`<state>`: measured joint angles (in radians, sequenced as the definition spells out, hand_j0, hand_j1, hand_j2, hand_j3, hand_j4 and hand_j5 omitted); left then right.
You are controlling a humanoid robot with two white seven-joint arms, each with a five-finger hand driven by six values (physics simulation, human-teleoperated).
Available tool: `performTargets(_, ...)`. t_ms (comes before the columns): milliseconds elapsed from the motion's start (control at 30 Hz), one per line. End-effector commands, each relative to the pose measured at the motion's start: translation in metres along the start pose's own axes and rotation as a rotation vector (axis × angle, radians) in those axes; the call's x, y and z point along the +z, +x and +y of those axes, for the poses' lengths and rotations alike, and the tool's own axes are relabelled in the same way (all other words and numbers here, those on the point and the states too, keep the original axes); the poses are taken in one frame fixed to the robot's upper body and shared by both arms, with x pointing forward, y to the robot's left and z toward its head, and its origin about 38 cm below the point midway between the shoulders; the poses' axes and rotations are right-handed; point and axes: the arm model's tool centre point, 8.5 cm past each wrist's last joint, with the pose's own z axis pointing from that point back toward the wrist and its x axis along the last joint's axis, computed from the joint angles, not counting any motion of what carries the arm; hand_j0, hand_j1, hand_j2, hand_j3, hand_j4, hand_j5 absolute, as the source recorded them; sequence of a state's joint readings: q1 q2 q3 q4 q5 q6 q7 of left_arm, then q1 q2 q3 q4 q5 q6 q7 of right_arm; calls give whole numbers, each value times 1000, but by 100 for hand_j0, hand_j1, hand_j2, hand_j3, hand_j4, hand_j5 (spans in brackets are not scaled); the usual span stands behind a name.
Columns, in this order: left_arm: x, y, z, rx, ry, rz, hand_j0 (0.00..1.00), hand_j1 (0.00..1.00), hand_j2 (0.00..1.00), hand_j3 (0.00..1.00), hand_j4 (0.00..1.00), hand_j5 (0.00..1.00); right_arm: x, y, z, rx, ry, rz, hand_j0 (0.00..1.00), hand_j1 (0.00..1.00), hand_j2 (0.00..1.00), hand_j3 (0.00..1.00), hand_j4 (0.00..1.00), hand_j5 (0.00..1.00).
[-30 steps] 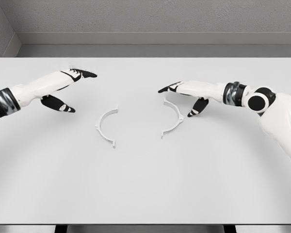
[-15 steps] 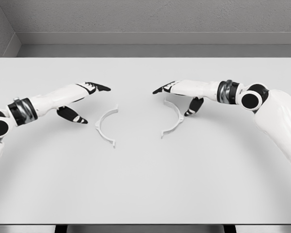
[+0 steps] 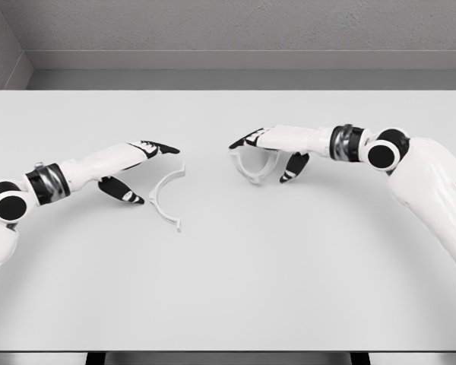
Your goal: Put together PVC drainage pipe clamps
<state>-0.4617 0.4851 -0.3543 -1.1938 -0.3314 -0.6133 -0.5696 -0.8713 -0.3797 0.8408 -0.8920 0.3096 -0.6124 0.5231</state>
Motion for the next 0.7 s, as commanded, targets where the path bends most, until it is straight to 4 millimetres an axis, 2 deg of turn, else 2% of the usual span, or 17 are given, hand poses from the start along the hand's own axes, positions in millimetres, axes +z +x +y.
performTargets(0,-2,1,-1,4,2,-2,100,100,100,100,100,100,-1,1,0,-4,-1,-4,100,100,100,100,100,100)
performTargets(333,-1,1,0,3,3,-1,100,100,100,100,100,100,-1,1,-1,0,-2,-2,100,100,100,100,100,100)
performTargets(467,-1,1,0,4,3,-1,100,100,100,100,100,100,3,3,-29,32,-40,-2,100,100,100,100,100,100)
performTargets(533,-2,1,-1,3,1,-1,100,100,100,100,100,100,-10,14,-39,45,-50,-30,100,100,100,100,100,100)
performTargets(600,-2,1,-1,3,1,-1,100,100,100,100,100,100,-29,29,-37,45,-27,-68,100,100,100,100,100,100)
performTargets(667,-1,1,0,3,3,-1,100,100,100,100,100,100,-42,33,-34,33,4,-73,100,100,100,100,100,100)
